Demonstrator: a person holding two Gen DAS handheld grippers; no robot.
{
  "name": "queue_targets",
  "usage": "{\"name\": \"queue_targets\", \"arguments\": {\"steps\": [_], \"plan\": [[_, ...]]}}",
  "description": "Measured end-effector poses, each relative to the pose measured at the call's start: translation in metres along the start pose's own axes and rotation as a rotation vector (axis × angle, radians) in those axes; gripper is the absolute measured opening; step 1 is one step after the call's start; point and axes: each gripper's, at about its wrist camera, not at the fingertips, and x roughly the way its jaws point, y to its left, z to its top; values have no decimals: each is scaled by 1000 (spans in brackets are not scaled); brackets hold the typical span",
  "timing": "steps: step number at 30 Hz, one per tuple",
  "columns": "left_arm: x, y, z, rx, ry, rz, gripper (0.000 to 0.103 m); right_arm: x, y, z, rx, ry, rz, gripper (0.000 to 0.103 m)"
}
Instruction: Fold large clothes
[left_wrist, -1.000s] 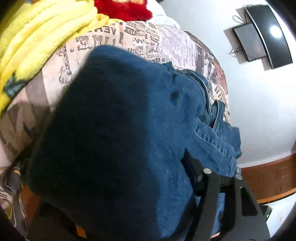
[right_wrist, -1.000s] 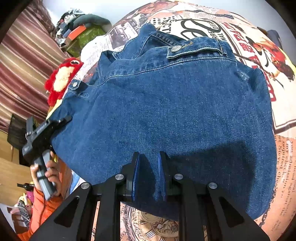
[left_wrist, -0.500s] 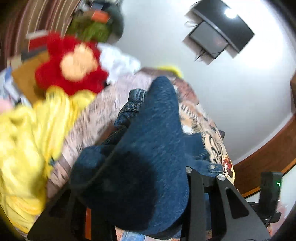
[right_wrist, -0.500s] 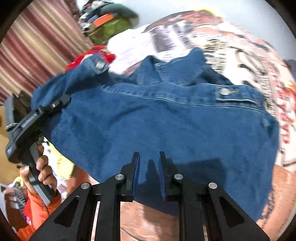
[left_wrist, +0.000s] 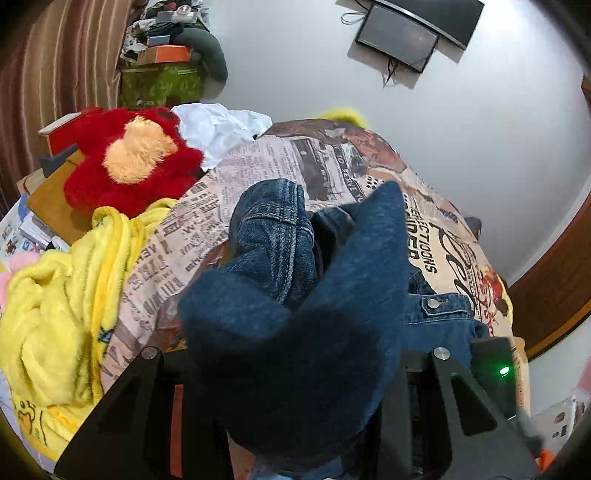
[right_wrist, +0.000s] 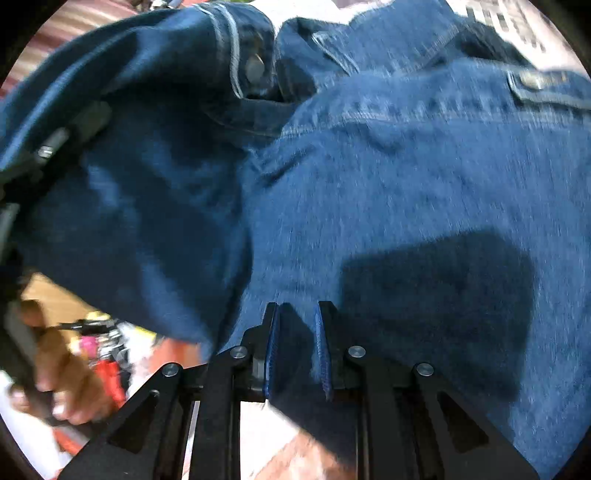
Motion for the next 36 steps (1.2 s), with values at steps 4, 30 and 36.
{"name": "queue_targets", "arguments": {"steps": [4, 30, 36], "plan": [[-3, -28, 7, 49, -25, 4, 35, -41, -23, -9, 55, -16, 74, 15], [7, -250, -124, 785, 116, -141, 31, -194, -112, -153, 81, -309, -235, 15], [3, -239, -145, 777, 212, -180, 39, -201, -115, -171, 123, -332, -223, 15]]}}
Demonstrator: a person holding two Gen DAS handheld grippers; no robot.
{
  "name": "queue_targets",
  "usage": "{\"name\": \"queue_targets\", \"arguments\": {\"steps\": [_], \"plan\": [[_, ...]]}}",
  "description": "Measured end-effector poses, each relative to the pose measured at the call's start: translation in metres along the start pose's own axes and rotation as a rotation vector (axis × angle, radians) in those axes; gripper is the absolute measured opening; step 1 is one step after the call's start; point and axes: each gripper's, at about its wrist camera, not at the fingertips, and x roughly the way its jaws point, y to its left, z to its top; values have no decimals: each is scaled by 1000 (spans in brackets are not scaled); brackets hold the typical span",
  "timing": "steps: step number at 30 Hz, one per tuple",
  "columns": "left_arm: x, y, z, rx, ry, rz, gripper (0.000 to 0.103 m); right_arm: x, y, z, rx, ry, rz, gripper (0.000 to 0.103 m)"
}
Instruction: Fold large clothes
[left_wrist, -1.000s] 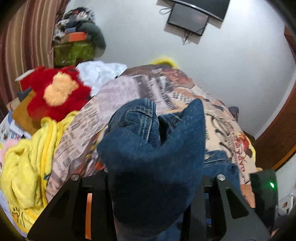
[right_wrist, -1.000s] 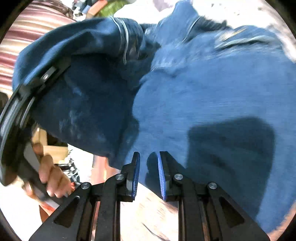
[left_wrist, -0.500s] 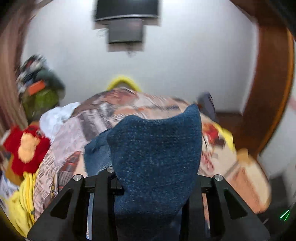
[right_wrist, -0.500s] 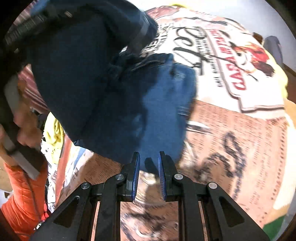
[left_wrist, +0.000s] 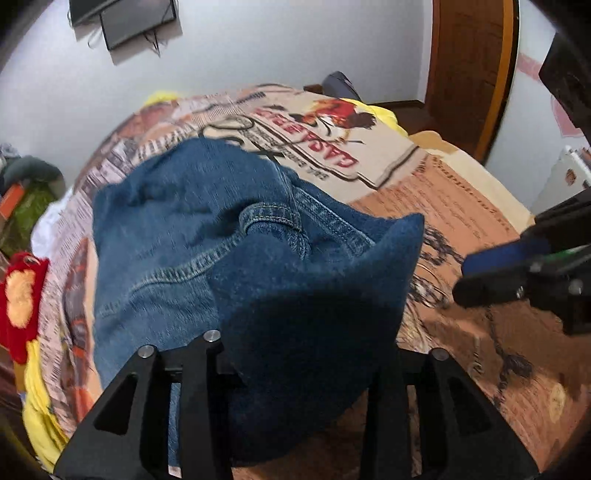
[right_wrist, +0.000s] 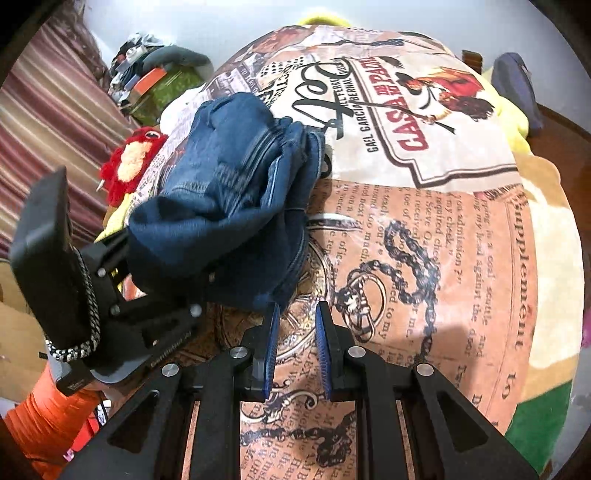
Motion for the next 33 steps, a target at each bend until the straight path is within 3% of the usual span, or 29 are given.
{"name": "queue_targets", "arguments": {"steps": [5, 10, 13, 17, 21, 26, 30, 33], "plan": [[-15, -1, -7, -39, -1, -112, 60, -13, 3, -9, 10, -18, -4, 15], [-38, 11, -9, -93, 6, -181, 65, -26, 9, -9, -2, -42, -15, 15], [-58, 29, -10, -150, -8, -214, 74, -34, 15, -4, -19, -65, -28, 15], [-85, 66, -9, -224, -80, -173, 84, -41, 26, 6, -46, -95, -35, 15], [-90, 109, -10, -275, -119, -43, 93, -40, 37, 25, -64, -114, -30, 15], [-53, 148, -21, -303, -17, 74, 93, -25, 54, 55, -98, -120, -29, 15], [-13, 159, -39, -328, 88, 58, 93, -1, 65, 82, -96, -98, -22, 15], [1, 159, -54, -368, 94, 17, 95, 22, 75, 99, -107, -79, -16, 15]]}}
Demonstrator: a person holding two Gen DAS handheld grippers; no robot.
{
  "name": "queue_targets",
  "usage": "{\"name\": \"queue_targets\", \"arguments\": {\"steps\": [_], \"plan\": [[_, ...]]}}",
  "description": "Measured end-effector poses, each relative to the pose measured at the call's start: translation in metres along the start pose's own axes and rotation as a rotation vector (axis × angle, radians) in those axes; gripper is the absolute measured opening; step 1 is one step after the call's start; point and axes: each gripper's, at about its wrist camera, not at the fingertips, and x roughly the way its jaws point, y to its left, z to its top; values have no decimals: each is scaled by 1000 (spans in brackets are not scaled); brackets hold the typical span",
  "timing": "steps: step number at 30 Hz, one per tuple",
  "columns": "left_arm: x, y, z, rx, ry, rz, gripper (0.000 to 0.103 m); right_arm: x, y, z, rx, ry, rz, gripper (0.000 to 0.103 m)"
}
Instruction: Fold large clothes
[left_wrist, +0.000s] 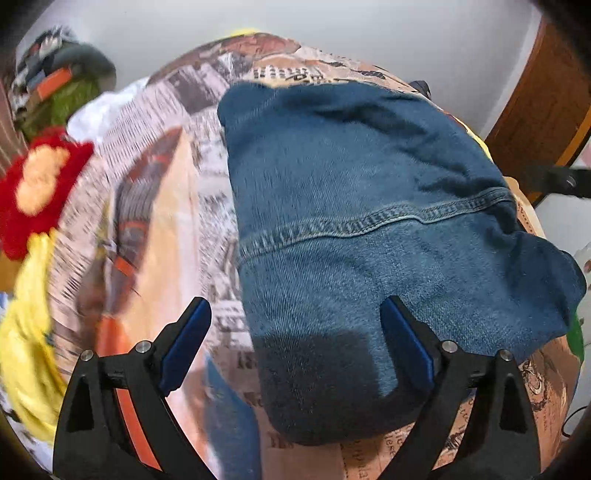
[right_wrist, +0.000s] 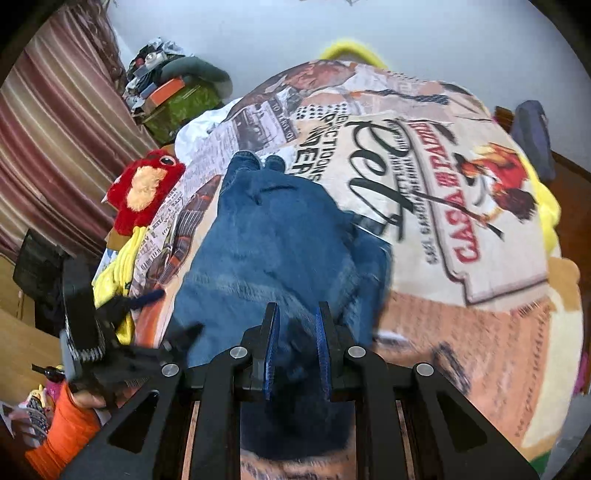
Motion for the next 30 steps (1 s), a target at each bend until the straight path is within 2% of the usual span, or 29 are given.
{"name": "queue_targets", "arguments": {"steps": [4, 5, 7, 9, 11, 17, 19, 24, 27, 30], "plan": [[3, 5, -6, -34, -7, -30, 95, 42, 3, 10, -54, 38, -87, 15], [4, 4, -7, -29, -13, -31, 95, 54, 5, 8, -97, 50, -126, 15], [3, 1, -9, -11, -23, -22, 95, 62, 4, 1, -160, 35, -145, 15], [2, -1, -10, 5, -30, -13, 95, 61, 3, -14, -238, -11, -160, 15], [2, -4, -12, 18, -30, -11, 95, 59, 3, -29, -312, -27, -210, 15], [-5, -15, -22, 63, -48, 33, 95, 45, 2, -53, -377, -43, -263, 15], [-8, -18, -26, 77, -53, 46, 95, 39, 0, -55, -366, -36, -258, 15], [-11, -17, -30, 76, -51, 54, 95, 6, -4, -51, -190, -4, -176, 15], [-10, -15, -30, 47, -41, 46, 95, -12, 12, -55, -186, -42, -97, 15], [-11, -17, -31, 47, -43, 52, 95, -8, 30, -63, -220, -32, -97, 15]]}}
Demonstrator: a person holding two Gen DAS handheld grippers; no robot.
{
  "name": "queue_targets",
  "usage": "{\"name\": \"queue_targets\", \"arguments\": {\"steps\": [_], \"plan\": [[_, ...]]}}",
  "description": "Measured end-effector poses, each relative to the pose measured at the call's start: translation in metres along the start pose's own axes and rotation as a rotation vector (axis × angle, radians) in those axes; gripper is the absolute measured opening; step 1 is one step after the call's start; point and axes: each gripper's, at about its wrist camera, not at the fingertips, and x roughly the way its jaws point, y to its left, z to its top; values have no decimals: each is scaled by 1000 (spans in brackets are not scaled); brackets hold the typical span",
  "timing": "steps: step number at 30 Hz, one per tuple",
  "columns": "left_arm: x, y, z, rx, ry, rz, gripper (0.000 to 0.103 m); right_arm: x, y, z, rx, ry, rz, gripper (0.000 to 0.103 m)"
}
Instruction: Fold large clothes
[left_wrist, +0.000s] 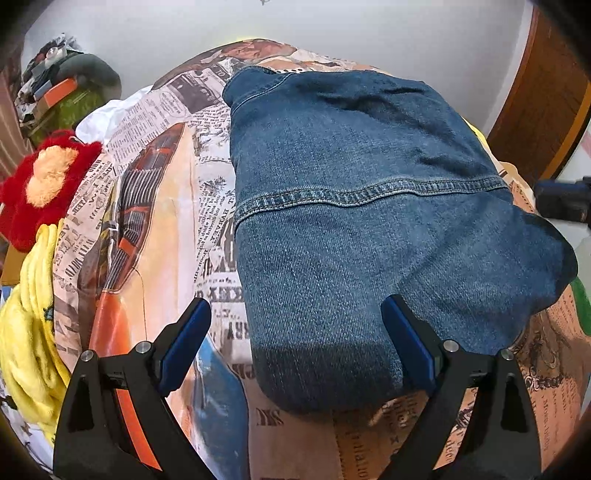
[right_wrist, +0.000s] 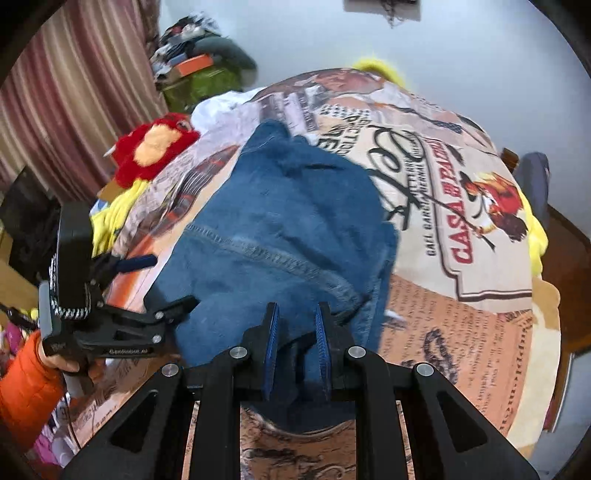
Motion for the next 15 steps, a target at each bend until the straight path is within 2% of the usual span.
{"name": "queue_targets", "arguments": {"steps": [4, 6, 7, 8, 9, 10, 11, 13, 15], "plan": [[-1, -2, -1, 17, 3, -1, 95, 33, 6, -19, -53, 94, -96, 15], [-2, -4, -3, 30, 4, -5, 95, 42, -2, -34, -41, 88, -78, 15], [-2, -5, -5, 35, 3, -5, 95, 42, -6, -40, -31, 74, -68, 18], [-2, -5, -6, 37, 1, -2, 95, 41, -10, -45, -17, 62, -67, 24], [-2, -6, -7, 39, -1, 2, 95, 39, -12, -48, -5, 56, -94, 52], [-2, -6, -8, 39, -2, 3, 95, 37, -14, -50, 2, 45, -157, 82], [-3, -6, -8, 39, -1, 1, 95, 35, -16, -55, -4, 22, -235, 87], [-4, -6, -10, 41, 5, -6, 95, 34, -21, -61, 9, 24, -202, 86], [-7, -7, -13, 59, 6, -10, 95, 31, -34, -65, 76, 44, -142, 86]]}}
